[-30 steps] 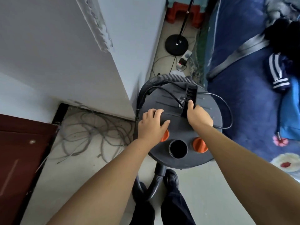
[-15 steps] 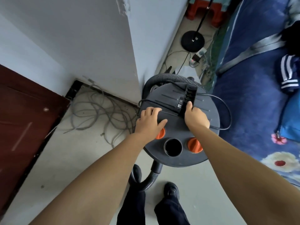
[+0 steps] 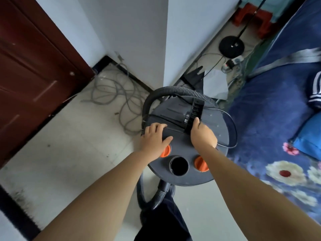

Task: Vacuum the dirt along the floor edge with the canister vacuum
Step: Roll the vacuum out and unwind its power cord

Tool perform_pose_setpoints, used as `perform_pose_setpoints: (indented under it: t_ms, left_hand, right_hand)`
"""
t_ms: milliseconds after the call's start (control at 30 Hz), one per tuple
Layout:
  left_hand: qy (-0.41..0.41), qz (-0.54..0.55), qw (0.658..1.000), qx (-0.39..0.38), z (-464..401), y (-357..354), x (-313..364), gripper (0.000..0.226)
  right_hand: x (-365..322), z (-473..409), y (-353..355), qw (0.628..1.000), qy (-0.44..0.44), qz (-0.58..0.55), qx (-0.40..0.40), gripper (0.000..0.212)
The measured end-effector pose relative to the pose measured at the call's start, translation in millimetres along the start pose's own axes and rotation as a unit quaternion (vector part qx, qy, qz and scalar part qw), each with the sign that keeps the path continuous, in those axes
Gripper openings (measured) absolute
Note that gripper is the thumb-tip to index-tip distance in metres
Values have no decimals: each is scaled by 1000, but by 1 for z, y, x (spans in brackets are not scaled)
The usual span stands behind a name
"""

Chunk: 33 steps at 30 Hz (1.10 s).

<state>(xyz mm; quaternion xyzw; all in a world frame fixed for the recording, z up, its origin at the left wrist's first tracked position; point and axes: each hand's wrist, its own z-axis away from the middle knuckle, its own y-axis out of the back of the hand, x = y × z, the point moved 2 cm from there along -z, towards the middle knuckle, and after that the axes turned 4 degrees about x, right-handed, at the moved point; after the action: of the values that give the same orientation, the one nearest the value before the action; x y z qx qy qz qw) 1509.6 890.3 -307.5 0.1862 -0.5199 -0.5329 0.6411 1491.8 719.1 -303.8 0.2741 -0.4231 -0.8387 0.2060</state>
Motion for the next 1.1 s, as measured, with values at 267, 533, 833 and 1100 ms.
perform_pose_setpoints:
  t_ms: [267,533,833,1100]
  left_hand:
    - [46,19,998,34,79,-31,-18,51]
    - [138,74,983,95,171,-76,-24,52]
    - [233,112,956,137,283,-148,10,51]
    - [288,126,935,160,378,-226,61,52]
  right_hand:
    - [29,57,-20,997,63,44,0,66]
    - [62,104,-42,981,159,107,-39,67]
    - [142,163,-47,951,254,133,-119,66]
    - [237,211,-42,927,301,176,-139,64]
